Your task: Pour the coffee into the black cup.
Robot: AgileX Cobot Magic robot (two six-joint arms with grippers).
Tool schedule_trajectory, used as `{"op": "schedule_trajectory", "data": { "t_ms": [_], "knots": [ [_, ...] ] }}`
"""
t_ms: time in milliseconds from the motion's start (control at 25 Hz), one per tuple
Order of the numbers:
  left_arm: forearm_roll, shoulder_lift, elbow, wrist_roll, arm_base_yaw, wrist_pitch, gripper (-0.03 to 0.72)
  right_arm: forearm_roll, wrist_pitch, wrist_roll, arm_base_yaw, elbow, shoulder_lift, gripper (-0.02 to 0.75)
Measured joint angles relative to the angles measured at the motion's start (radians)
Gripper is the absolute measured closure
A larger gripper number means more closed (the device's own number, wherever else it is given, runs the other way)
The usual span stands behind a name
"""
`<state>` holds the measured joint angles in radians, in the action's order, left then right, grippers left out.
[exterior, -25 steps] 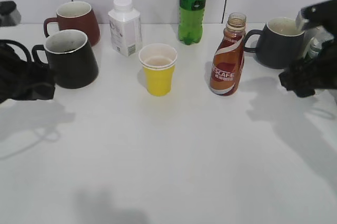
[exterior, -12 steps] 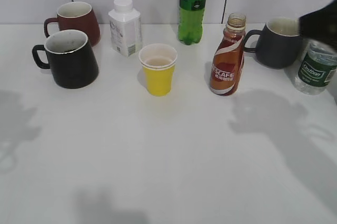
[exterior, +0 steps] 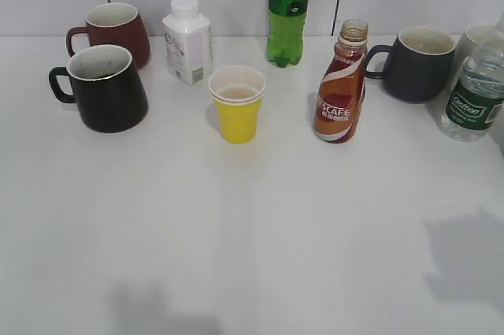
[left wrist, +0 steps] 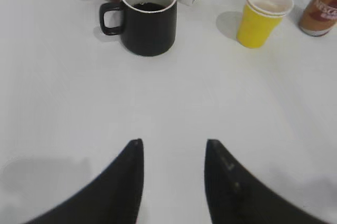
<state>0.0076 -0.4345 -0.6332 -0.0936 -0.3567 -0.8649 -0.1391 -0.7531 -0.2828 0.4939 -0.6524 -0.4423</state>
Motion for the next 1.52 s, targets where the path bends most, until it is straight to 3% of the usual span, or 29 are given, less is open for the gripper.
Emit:
{"op": "schedule_trajectory", "data": {
  "t_ms": [240, 480, 880, 1520],
  "knots": [
    [0.0, 0.222, 0.043, 0.002, 0.0, -0.119, 0.377, -0.009, -0.283, 0.018, 0.001, 0.071, 0.293, 0.146],
    [-0.032, 0.406, 0.092, 0.031, -0.001, -0.207, 0.374, -0.023, -0.413, 0.02, 0.001, 0.085, 0.45, 0.146],
    [-0.065, 0.442, 0.11, 0.075, -0.001, -0.204, 0.374, -0.018, -0.315, 0.033, 0.001, 0.148, 0.451, 0.147],
    [-0.067, 0.442, 0.11, 0.076, -0.001, -0.204, 0.374, -0.017, -0.311, 0.035, 0.001, 0.148, 0.452, 0.148]
  ]
}}
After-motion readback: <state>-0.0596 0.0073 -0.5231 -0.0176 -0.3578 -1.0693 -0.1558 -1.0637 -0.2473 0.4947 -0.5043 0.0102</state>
